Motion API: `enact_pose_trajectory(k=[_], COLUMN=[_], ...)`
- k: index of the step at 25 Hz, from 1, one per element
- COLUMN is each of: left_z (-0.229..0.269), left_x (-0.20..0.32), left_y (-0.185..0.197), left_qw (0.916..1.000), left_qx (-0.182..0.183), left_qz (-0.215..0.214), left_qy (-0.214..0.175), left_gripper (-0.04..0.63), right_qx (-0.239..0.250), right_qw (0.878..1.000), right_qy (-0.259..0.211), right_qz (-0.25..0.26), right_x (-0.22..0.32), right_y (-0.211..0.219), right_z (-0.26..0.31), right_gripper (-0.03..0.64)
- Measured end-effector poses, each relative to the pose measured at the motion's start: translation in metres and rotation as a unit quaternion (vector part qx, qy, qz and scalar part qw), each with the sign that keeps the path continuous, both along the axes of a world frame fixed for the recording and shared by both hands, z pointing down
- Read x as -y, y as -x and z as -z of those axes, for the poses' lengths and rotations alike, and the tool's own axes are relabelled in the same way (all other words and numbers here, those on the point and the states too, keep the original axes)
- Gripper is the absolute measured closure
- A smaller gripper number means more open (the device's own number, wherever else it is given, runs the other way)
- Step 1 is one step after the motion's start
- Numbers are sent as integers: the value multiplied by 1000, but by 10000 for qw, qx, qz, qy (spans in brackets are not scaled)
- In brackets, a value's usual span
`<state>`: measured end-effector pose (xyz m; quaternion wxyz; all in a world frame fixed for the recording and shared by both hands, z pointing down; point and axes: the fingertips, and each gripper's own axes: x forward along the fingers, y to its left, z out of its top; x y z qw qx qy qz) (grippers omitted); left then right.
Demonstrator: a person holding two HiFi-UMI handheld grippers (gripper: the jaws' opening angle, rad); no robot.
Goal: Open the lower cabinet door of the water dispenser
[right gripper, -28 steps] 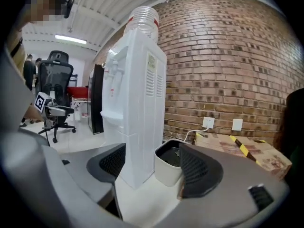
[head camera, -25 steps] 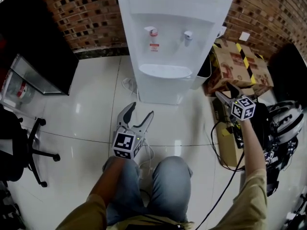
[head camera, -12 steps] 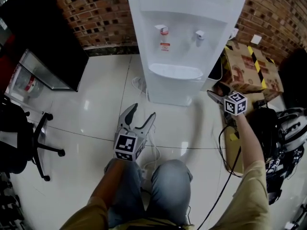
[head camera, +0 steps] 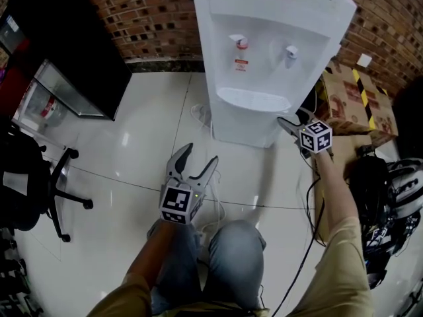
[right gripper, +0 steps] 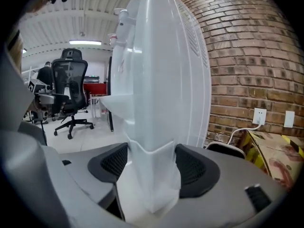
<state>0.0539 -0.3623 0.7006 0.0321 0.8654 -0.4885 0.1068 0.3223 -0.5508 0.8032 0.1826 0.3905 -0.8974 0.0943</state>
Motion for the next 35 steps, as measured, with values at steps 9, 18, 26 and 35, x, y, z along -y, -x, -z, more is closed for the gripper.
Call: enact_pose_trajectory(k=[9,18,26,35], left_z=[-15,-11,-15,-24], left_x=[-6,-11,-16,-22], left_y=[0,-2,6,26], left_qw=[10000,9996,9992,9993], left_qx=[-24,-179,-168,-160], left_qz=[11,-217,-362,-330], left_qy=[44,-14,-27,120], left_gripper=[288,288,288,288], right_qx=[87,-540,-736,-441], right_qw=[9997,9965,9916,9917], right_qy=[70,276,356,347], right_qz=[-232,576,1002,1159], right_x=[-11,-66,-107,-141], right_y=[-2,3,22,46], right_z=[2,0,-1,-2], right_gripper=[364,438,445,445])
